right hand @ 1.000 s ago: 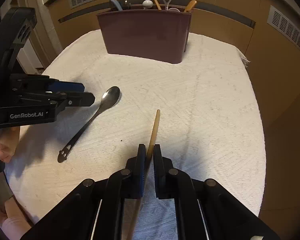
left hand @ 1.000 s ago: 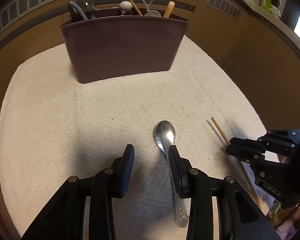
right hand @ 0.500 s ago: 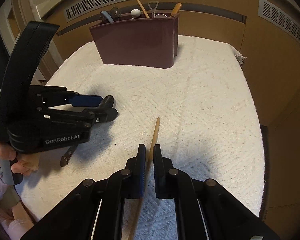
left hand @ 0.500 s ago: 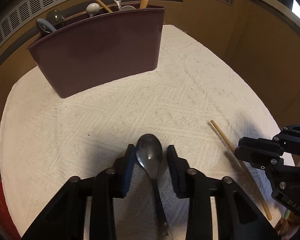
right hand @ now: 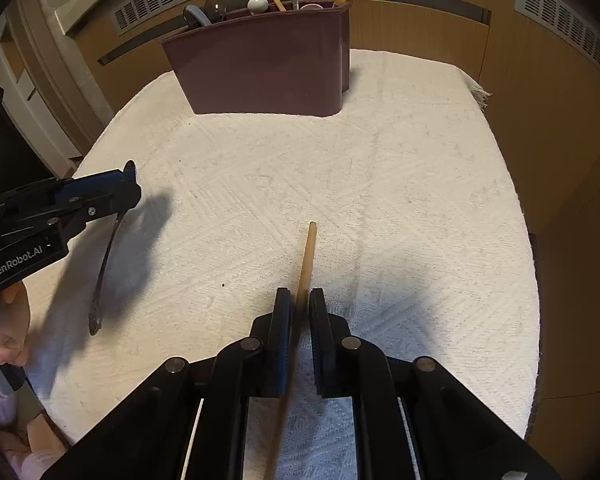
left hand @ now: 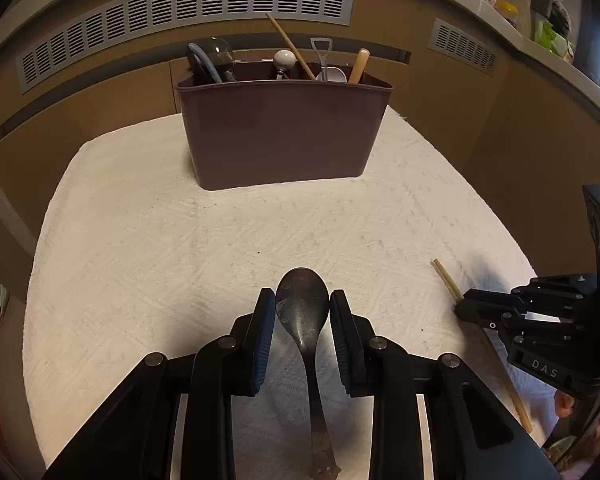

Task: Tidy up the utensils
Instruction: 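Lift the metal spoon with the left tool while the right lifts the chopstick upright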

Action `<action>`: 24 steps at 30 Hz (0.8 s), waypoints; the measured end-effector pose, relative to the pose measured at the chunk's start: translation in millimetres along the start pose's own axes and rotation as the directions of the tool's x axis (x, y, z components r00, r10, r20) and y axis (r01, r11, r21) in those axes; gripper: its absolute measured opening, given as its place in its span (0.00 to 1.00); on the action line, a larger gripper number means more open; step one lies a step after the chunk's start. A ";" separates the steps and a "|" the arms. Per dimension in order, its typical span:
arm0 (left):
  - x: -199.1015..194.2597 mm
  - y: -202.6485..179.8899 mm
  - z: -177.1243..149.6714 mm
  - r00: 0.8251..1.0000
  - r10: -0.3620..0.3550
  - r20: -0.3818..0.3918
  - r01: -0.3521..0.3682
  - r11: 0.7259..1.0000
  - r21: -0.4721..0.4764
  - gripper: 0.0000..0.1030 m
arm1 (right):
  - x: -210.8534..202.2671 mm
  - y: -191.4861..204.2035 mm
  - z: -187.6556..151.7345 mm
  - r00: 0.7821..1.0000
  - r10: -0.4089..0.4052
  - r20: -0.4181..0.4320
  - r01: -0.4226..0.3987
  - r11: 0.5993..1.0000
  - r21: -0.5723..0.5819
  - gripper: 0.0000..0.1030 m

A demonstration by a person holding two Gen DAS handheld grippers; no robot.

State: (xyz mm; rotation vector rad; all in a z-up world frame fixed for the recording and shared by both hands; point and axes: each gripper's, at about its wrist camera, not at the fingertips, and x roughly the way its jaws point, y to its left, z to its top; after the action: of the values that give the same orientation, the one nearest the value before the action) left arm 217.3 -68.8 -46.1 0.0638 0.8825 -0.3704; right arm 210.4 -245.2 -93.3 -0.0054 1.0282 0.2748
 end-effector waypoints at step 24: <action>-71.1 -5.0 4.5 0.990 -0.028 0.135 0.031 0.999 -0.015 0.28 | -87.1 16.2 13.0 0.970 0.048 0.239 -0.045 0.999 -0.018 0.05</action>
State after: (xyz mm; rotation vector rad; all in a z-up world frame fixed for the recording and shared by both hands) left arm 177.9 -53.8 11.6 0.0099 0.7536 -0.3904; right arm 175.4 -247.3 -10.9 0.0397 0.7875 0.3162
